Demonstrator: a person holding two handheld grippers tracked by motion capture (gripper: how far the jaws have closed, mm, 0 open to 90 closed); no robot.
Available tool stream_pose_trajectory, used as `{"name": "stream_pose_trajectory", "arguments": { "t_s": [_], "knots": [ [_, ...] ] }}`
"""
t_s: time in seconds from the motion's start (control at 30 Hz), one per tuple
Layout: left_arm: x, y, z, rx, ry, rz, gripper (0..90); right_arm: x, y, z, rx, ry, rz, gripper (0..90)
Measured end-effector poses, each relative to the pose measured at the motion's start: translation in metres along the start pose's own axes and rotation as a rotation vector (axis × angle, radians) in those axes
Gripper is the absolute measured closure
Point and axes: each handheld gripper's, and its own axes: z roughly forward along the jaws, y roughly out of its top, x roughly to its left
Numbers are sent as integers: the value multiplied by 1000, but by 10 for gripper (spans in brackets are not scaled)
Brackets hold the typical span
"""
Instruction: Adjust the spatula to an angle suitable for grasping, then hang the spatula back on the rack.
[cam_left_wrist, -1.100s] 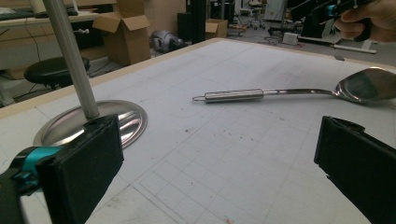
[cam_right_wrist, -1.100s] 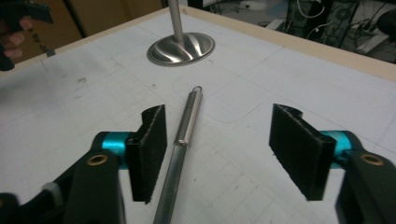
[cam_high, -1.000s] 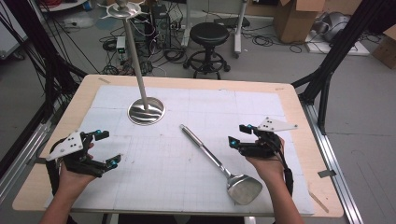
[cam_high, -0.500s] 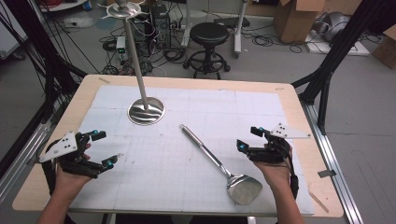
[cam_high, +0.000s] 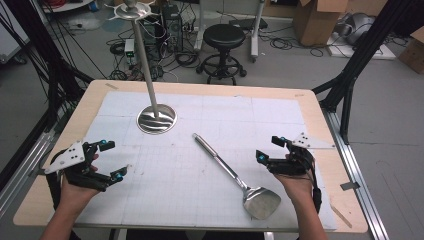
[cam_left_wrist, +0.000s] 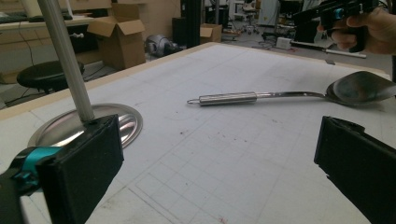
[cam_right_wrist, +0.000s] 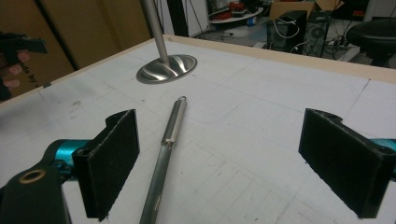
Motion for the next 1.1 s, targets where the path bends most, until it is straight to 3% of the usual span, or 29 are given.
{"name": "stream_pose_trajectory", "arguments": {
  "t_s": [0.6,0.9,1.1],
  "knots": [
    [0,1,4,-7,-3,0,17,1,-1,-1,15,-4,-1,111],
    [0,1,4,-3,-5,0,17,4,13,9,34,8,0,108],
    [-1,2,4,-3,2,6,17,8,28,36,142,35,-4,109]
  ]
}}
